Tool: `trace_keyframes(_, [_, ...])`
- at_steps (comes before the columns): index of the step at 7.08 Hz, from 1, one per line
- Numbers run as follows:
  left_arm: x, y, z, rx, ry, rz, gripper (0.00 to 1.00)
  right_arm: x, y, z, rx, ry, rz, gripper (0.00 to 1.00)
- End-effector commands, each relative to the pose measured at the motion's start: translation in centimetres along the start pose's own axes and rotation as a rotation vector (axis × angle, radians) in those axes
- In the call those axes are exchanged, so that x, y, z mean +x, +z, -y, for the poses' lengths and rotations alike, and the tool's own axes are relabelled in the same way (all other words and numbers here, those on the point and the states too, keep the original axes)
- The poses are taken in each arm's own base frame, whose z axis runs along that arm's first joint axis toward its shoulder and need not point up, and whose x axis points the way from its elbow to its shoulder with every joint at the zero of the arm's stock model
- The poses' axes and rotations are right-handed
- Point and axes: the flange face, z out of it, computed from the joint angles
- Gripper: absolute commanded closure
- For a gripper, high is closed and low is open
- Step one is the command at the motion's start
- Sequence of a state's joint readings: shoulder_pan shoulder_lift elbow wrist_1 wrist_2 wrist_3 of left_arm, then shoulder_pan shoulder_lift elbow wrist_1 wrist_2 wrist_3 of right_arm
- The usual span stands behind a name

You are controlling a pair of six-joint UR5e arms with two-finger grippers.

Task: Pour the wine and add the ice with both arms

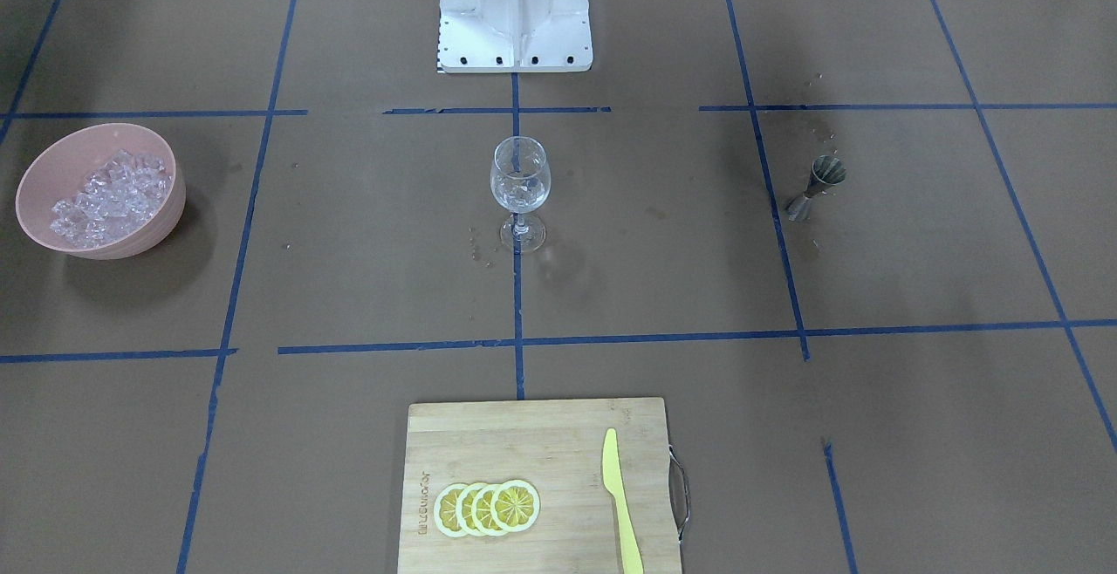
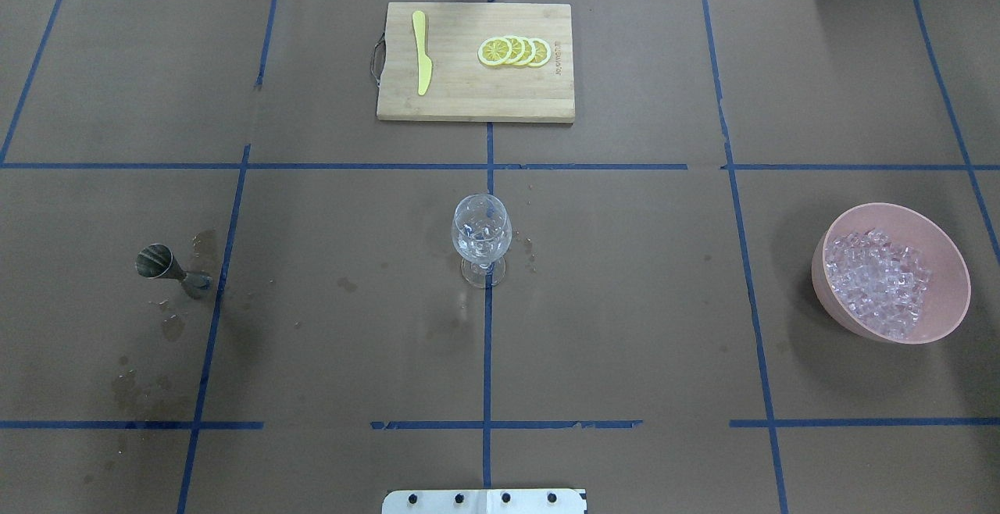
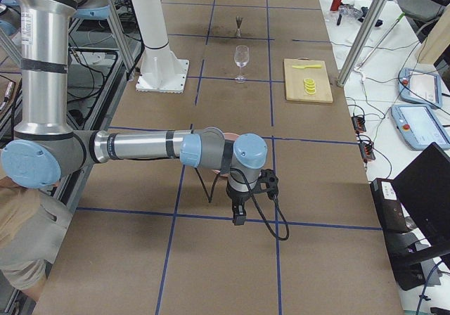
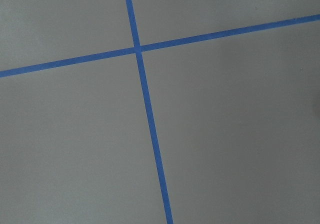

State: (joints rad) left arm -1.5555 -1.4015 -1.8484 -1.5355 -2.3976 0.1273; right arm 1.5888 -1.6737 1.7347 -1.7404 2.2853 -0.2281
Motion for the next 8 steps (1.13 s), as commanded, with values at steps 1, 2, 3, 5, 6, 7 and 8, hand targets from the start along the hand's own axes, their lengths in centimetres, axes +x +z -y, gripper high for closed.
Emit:
trace_keyframes(1, [-0.03,-0.06,0.01,0.001,-0.001,0.0,0.0,1.57,1.48,-0.31,0.034,0.016,0.037,0.0])
trace_keyframes(2, [-0.06,-0.02,-0.06,0.0,-0.002,0.0,0.0,1.57,1.42,-0.31,0.037,0.042,0.041,0.0])
trace_keyframes(3, [-0.06,-0.02,-0.06,0.0,-0.002,0.0,0.0,1.65,1.53,-0.4,0.034,0.051,0.042,0.0])
trace_keyframes(5, [-0.06,-0.28,-0.14,0.006,-0.003,0.001,0.0,1.24,0.79,-0.44,0.048,0.035,0.022,0.0])
trace_keyframes(6, [0.46,-1.0,-0.22,0.019,0.006,0.003,0.0,1.11,0.62,-0.27,0.051,0.053,0.023,0.0])
trace_keyframes(7, [0.37,-1.0,-0.25,0.019,0.003,0.004,0.0,1.11,0.62,-0.27,0.051,0.062,0.023,0.0])
trace_keyframes(8, [0.31,-0.95,-0.27,0.018,0.002,0.003,0.0,1.1,0.61,-0.26,0.052,0.061,0.023,0.0])
